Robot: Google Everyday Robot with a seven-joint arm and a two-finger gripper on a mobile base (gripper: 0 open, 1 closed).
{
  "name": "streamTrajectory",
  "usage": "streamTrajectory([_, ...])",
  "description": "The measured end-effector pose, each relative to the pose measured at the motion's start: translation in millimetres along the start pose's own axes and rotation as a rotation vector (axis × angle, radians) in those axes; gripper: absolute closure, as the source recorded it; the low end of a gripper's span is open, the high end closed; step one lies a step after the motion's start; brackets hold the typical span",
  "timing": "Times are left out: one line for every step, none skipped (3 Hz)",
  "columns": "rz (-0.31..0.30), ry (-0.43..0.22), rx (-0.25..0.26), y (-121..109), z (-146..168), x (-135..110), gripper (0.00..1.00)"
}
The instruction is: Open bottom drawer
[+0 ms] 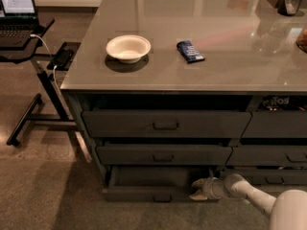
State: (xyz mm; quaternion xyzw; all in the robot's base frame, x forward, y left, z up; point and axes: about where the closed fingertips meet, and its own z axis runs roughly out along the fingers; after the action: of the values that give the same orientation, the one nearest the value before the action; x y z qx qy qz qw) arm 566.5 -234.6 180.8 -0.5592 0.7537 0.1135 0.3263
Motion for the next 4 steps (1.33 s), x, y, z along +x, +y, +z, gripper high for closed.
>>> streamTrajectory([0.014,0.006,0.004,16.6,-5.1,5.4,1.0])
streamTrajectory([0.014,0.006,0.004,16.4,-5.7,4.2,0.81])
streamTrajectory([0.014,0.006,0.004,16.5,-5.6,4.2,0.58])
streamTrajectory([0.014,0.006,0.004,16.5,-5.6,4.3,0.35])
